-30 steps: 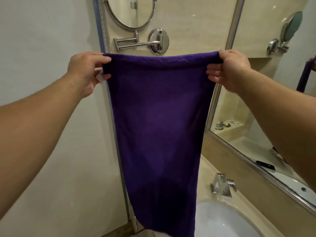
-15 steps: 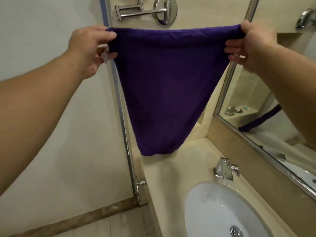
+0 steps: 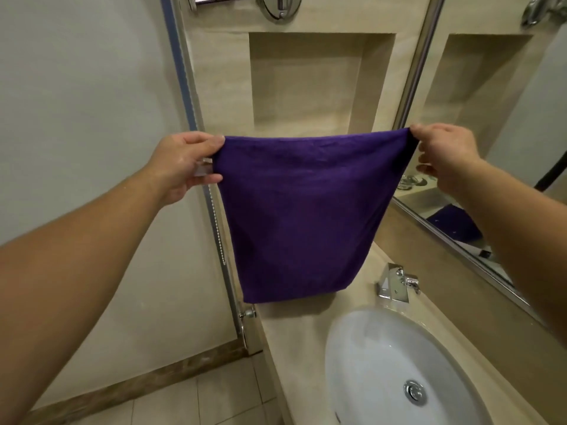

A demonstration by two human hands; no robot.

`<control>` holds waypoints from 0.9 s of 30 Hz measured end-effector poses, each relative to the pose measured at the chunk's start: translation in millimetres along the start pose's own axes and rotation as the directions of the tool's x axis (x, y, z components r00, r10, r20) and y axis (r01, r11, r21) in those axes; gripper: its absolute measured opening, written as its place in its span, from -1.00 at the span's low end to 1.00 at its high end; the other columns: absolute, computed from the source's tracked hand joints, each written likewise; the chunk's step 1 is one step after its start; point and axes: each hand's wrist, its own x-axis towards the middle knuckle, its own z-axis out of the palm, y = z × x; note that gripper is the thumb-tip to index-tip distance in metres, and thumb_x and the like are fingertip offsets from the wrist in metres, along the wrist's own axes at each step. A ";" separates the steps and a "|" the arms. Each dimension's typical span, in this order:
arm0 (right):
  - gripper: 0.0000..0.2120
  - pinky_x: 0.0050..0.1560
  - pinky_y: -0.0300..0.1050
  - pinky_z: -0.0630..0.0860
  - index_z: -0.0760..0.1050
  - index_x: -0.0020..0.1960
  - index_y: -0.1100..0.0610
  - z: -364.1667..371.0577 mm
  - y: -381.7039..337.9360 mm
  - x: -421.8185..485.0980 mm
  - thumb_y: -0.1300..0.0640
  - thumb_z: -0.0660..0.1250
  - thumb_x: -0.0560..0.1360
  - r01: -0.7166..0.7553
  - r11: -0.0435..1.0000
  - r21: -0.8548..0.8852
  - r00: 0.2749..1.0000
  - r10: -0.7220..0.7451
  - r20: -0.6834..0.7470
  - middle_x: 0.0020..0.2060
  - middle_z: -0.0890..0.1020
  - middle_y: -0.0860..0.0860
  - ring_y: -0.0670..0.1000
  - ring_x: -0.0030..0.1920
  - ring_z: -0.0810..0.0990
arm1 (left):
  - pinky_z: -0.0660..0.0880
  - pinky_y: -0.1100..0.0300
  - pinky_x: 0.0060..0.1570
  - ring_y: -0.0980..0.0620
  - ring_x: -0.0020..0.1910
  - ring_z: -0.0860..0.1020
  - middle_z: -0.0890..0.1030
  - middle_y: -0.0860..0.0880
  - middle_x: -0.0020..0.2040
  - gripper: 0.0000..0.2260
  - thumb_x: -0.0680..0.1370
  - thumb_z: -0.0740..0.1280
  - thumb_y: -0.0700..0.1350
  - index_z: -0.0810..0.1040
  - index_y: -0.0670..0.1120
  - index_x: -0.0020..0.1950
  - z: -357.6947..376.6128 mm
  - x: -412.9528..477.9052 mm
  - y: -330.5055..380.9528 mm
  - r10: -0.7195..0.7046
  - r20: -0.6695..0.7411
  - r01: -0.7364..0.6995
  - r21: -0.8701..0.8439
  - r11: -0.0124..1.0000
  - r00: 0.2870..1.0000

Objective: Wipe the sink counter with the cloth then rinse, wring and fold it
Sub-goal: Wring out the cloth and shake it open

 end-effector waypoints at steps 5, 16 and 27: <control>-0.77 -0.07 0.00 0.52 0.49 -0.17 0.06 16.0 35.1 10.3 0.05 0.28 0.66 -0.026 0.998 0.064 0.995 0.019 0.103 -0.20 0.53 0.04 0.10 -0.09 0.52 | 0.52 0.30 -0.48 0.11 -0.41 0.57 0.60 0.03 -0.26 -0.89 0.57 0.42 -0.07 0.61 -0.02 -0.15 7.5 -8.3 -40.6 -0.101 -0.055 0.104 0.038 0.994 0.993; -0.72 -0.27 -0.09 0.39 0.47 -0.24 0.04 73.2 172.5 41.0 0.14 0.25 0.66 -0.241 0.970 -0.029 0.954 0.242 0.179 -0.31 0.52 0.02 -0.01 -0.29 0.47 | 0.28 0.31 -0.60 0.13 -0.48 0.39 0.54 0.03 -0.30 -0.87 0.58 0.40 -0.12 0.60 -0.03 -0.17 20.5 7.0 -167.0 -0.414 0.003 0.409 0.145 0.901 0.910; -0.77 -0.03 0.01 0.45 0.52 -0.10 0.05 105.3 289.8 59.8 0.22 0.15 0.65 -0.398 0.892 -0.216 0.895 0.429 0.124 -0.14 0.59 0.05 0.04 -0.14 0.52 | 0.40 0.25 -0.46 0.09 -0.38 0.46 0.52 -0.03 -0.29 -0.89 0.62 0.34 -0.15 0.62 -0.11 -0.07 35.1 44.0 -288.8 -0.650 0.080 0.590 0.348 0.729 0.756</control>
